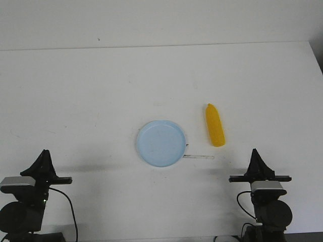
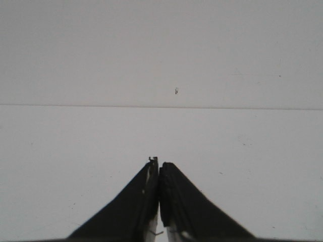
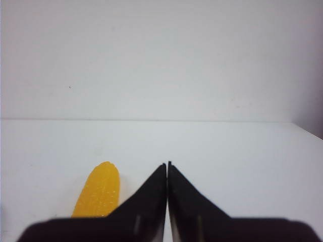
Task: Place corn on plate with both arms
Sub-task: 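Move the right gripper toward the yellow corn cob, then lower the right gripper over the corn and close on it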
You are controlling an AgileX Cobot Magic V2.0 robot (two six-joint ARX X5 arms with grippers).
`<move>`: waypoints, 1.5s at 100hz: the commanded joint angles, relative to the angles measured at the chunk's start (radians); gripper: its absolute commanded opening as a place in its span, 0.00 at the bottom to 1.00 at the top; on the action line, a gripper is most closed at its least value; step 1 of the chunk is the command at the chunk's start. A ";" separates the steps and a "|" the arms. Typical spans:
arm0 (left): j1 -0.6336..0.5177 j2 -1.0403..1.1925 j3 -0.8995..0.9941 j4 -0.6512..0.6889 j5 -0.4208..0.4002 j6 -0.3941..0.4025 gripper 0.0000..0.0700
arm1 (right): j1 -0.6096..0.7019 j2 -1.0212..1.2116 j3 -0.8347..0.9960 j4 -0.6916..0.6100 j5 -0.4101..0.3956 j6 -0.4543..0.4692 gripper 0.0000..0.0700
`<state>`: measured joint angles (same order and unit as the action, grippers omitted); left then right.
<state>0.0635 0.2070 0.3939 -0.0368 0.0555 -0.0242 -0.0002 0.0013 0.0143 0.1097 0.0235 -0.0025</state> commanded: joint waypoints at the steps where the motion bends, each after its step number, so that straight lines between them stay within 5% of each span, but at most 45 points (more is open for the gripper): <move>1: 0.004 -0.002 0.006 0.015 0.000 0.009 0.00 | 0.000 0.000 -0.002 0.021 0.002 0.005 0.01; 27: 0.004 -0.002 0.006 0.014 0.000 0.009 0.00 | 0.001 0.000 -0.002 0.051 0.003 0.007 0.01; 35: 0.004 -0.002 0.006 0.014 0.000 0.009 0.00 | 0.001 0.000 0.012 0.061 -0.011 0.072 0.01; 49: 0.004 -0.002 0.006 0.015 0.000 0.009 0.00 | 0.009 0.011 0.127 -0.115 -0.154 0.086 0.00; 64: 0.004 -0.002 0.006 0.015 0.000 0.009 0.00 | 0.039 0.094 0.272 -0.291 -0.150 0.069 0.00; 126: 0.004 -0.002 0.006 0.014 0.000 0.009 0.00 | 0.106 0.946 0.749 -0.420 -0.109 0.055 0.00; 150: 0.004 -0.002 0.006 0.014 0.000 0.009 0.00 | 0.142 1.246 0.995 -0.592 -0.095 0.086 0.00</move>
<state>0.0635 0.2070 0.3939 -0.0368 0.0555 -0.0242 0.1280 1.1767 0.9474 -0.4454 -0.0750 0.0578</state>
